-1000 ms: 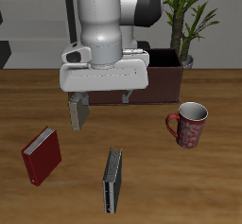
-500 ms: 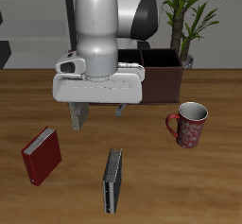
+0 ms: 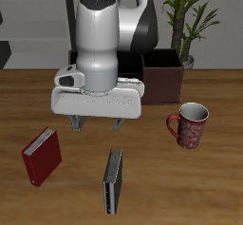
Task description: Place the striped book into the back desk caddy's left compartment
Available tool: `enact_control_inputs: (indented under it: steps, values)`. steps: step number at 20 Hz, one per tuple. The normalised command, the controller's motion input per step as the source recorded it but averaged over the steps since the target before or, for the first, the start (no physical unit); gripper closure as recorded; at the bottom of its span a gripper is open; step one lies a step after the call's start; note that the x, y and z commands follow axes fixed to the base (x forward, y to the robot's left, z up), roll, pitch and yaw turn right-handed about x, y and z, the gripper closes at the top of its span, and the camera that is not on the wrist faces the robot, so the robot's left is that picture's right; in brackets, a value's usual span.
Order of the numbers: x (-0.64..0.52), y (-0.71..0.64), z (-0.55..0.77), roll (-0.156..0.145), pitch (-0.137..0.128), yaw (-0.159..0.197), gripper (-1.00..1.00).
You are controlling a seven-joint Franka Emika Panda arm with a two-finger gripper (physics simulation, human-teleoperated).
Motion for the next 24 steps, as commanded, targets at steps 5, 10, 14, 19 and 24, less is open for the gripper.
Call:
enact_control_inputs:
  steps: [5,10,14,19,24]
  values:
    - [0.14,-0.09,-0.19,-0.005,0.030,-0.018,-1.00]
    - [0.23,0.13,-0.26,0.012,0.018,-0.014,-1.00]
    - [0.10,0.14,-0.13,0.008,0.012,-0.026,-1.00]
    - [0.10,0.22,-0.21,0.024,0.019,0.001,-1.00]
    - [0.06,0.16,-0.19,0.010,0.014,-0.015,-1.00]
